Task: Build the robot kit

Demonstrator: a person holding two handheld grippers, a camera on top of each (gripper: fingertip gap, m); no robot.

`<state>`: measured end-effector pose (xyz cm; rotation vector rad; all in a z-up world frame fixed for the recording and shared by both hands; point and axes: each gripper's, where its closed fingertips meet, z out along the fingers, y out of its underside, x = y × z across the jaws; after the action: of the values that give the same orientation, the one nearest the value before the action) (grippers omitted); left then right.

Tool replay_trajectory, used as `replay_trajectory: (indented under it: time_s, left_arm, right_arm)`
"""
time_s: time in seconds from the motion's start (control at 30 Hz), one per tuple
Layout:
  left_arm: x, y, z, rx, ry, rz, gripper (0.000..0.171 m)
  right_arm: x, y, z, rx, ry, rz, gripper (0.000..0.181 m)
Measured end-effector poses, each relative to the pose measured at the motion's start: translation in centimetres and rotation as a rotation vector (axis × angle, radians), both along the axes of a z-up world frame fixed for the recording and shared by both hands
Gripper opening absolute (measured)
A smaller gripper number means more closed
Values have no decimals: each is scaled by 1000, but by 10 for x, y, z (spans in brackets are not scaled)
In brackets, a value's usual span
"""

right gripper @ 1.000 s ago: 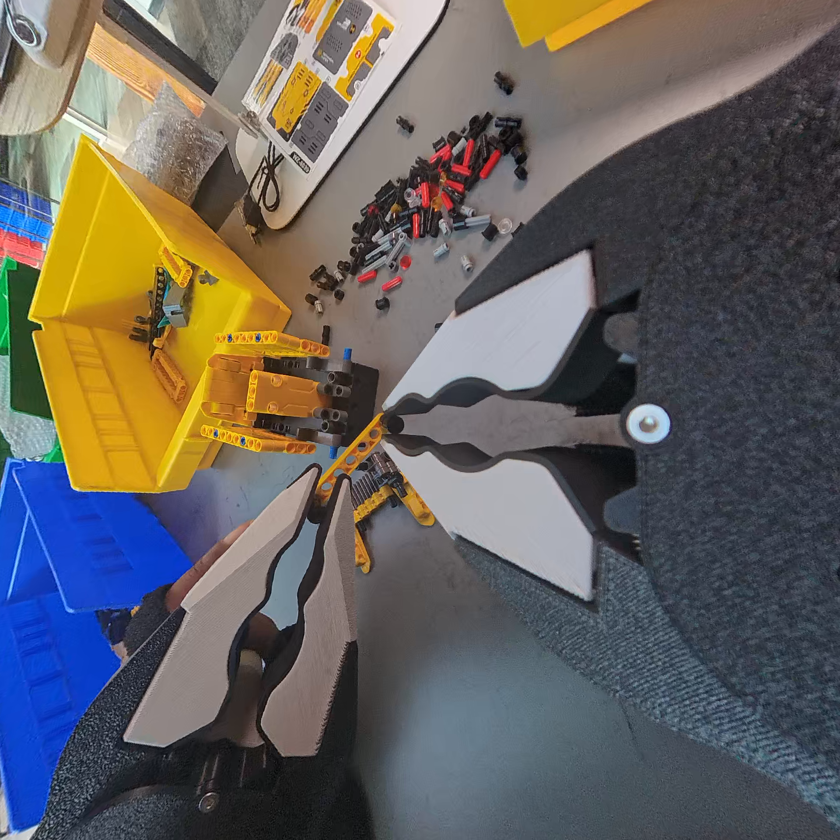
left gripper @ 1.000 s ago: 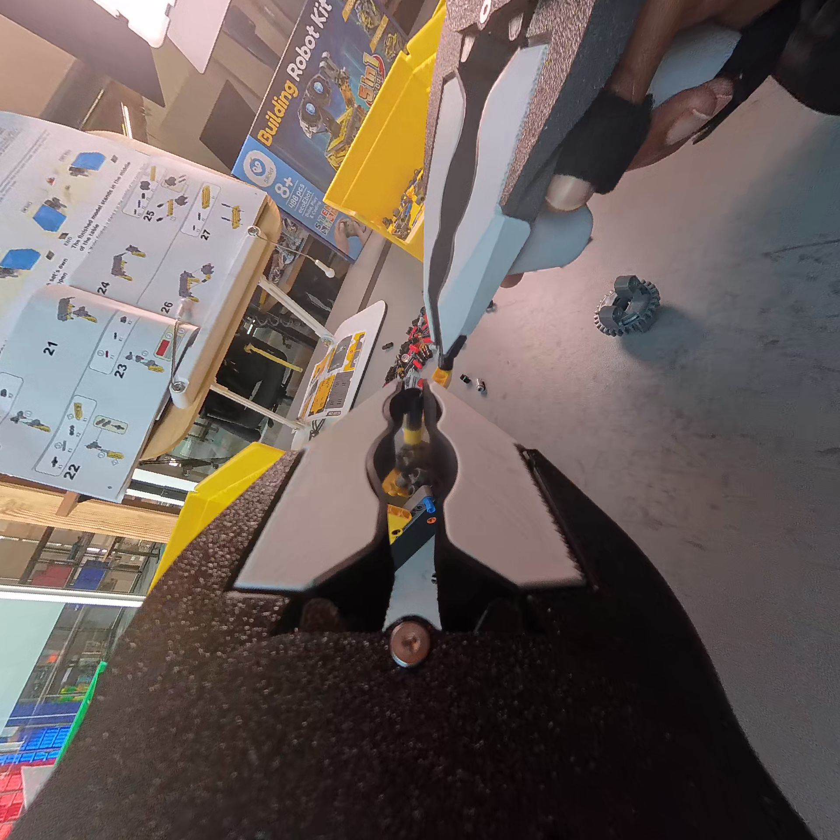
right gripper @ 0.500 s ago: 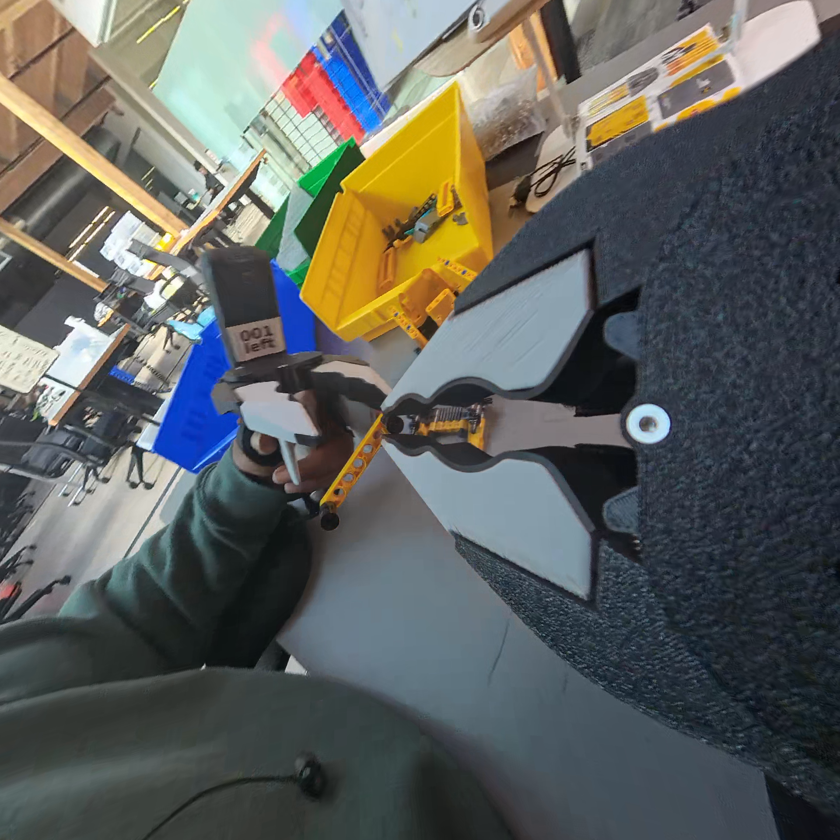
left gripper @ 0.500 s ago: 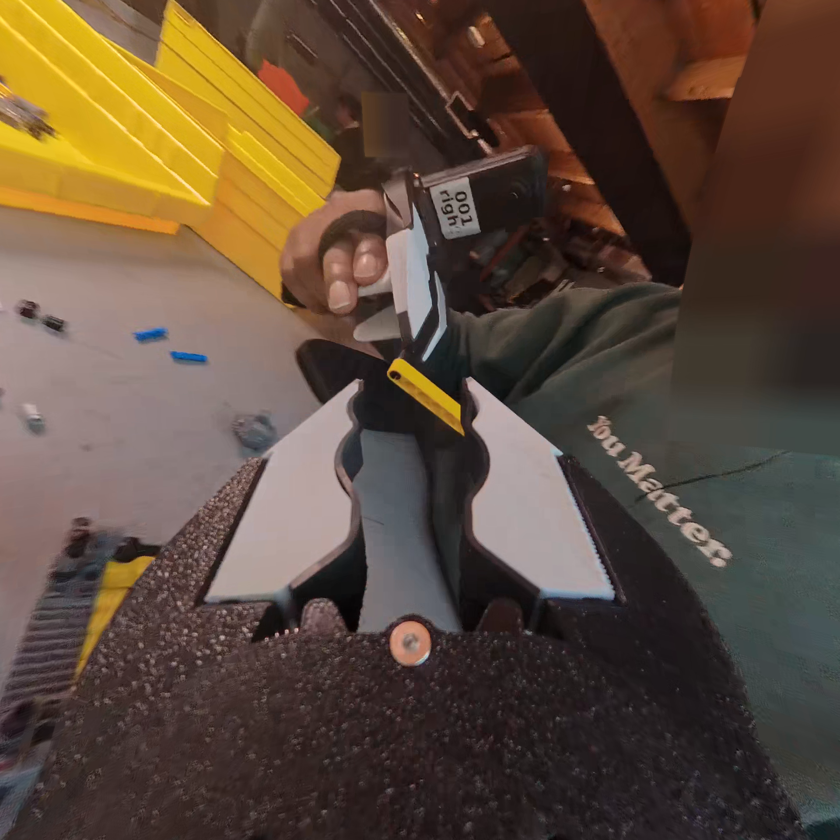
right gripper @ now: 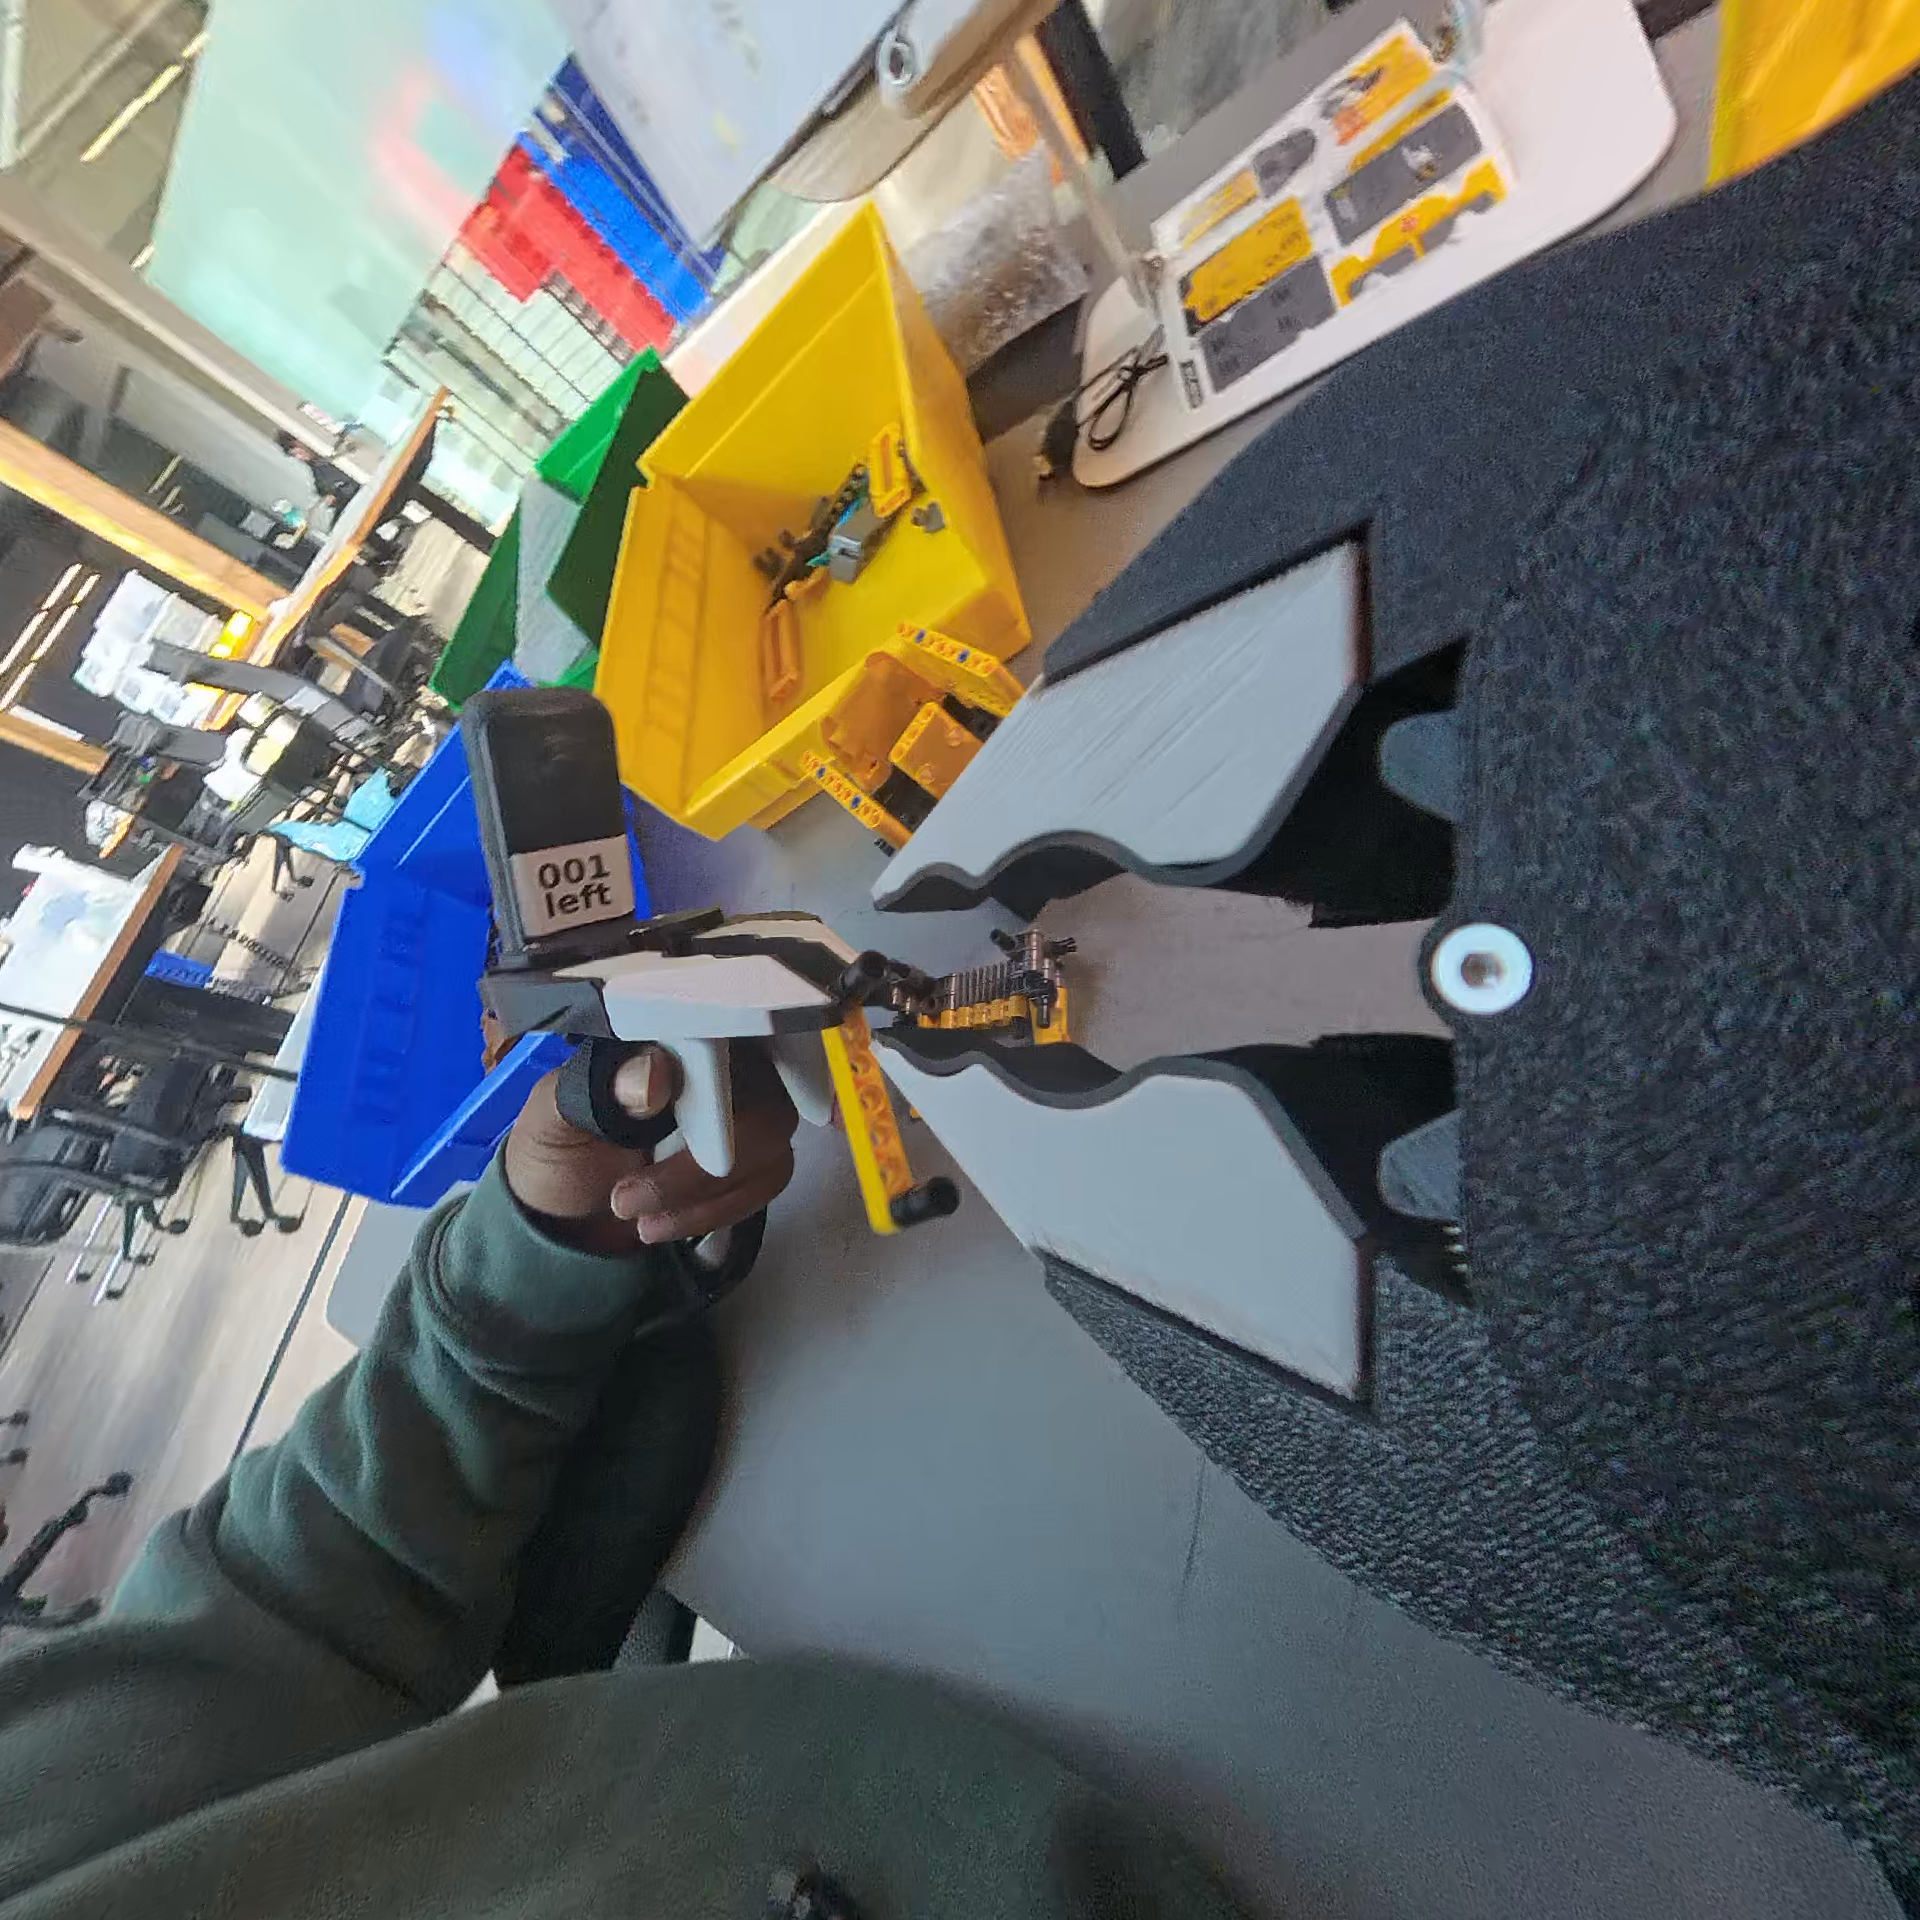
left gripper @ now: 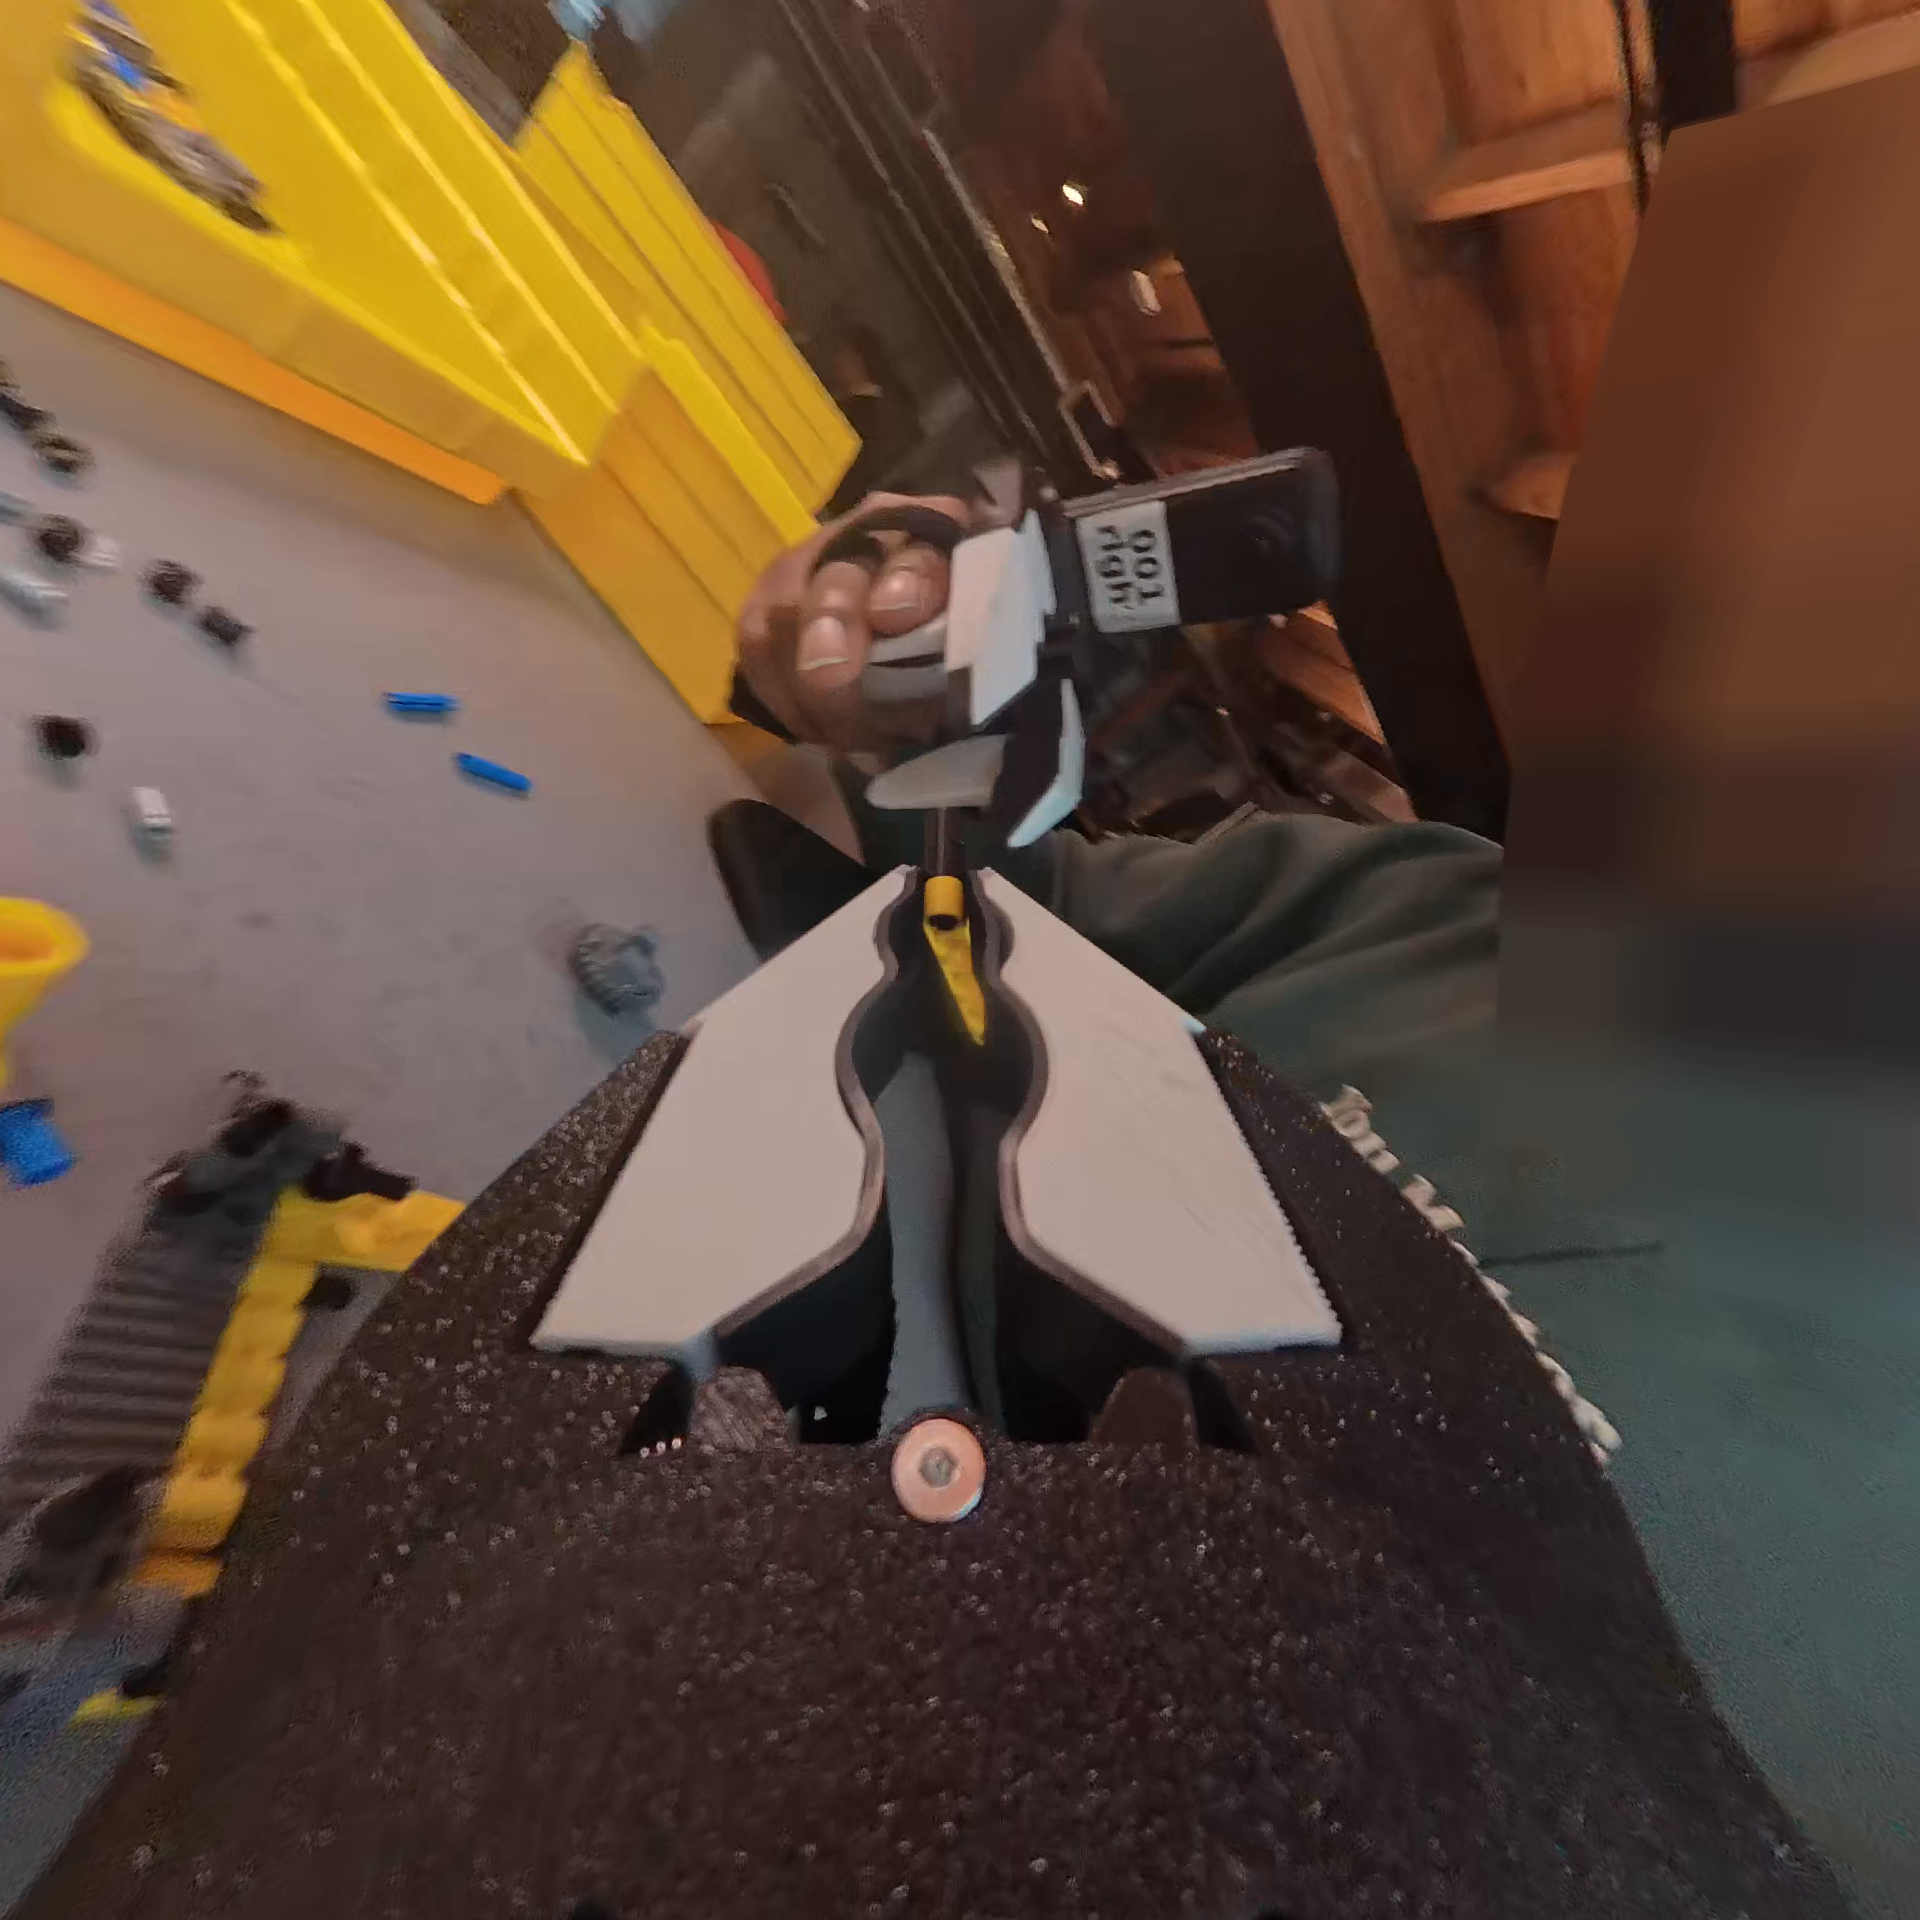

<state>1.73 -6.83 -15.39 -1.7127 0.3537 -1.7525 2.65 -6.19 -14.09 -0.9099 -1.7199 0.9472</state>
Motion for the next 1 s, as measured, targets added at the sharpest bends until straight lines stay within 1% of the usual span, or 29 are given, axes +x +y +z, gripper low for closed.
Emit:
replay_trajectory:
  time_s: [0.1, 0.17, 0.23, 0.27, 0.37, 0.47, 0.5, 0.57, 0.6, 0.7, 0.73, 0.8, 0.87, 0.9, 1.0]
  left_arm:
    - [-17, 27, -19, -40, 101, 200, 7]
    - [-25, 37, -24, -42, 137, 296, 7]
    - [-29, 43, -26, -45, 153, 359, 7]
    - [-31, 45, -26, -51, 150, 386, 7]
    - [-35, 48, -25, -57, 132, 433, 7]
    - [-37, 49, -24, -60, 124, 447, 7]
    - [-37, 49, -24, -63, 121, 445, 7]
    - [-36, 48, -25, -69, 119, 441, 7]
    - [-35, 48, -26, -71, 121, 435, 7]
    - [-31, 44, -27, -68, 129, 383, 7]
    - [-29, 42, -26, -56, 144, 358, 10]
    - [-30, 39, -23, 6, 195, 320, 22]
    - [-30, 31, -24, 106, 312, 247, 29]
    - [-32, 29, -26, 177, 389, 233, 30]
    - [-36, 26, -41, 360, 637, 210, 38]
  right_arm:
    - [1, 15, -4, -118, -41, -118, 21]
    - [-3, 20, -19, -203, -127, -216, 23]
    - [-10, 17, -33, -251, -176, -274, 26]
    - [-14, 14, -40, -248, -201, -290, 30]
    - [-24, 16, -54, -153, -229, -358, 31]
    - [-29, 21, -55, -92, -217, -399, 26]
    - [-30, 23, -56, -75, -215, -408, 24]
    - [-30, 26, -57, -39, -214, -424, 12]
    - [-30, 27, -59, -29, -222, -426, 9]
    - [-26, 28, -62, -12, -242, -391, 8]
    - [-23, 28, -63, -10, -260, -367, 7]
    - [-15, 18, -70, -33, -332, -268, 7]
    - [-5, 1, -79, -69, -413, -156, 7]
    - [0, -8, -85, -83, -460, -108, 7]
    - [6, -21, -104, -84, -563, -52, 7]
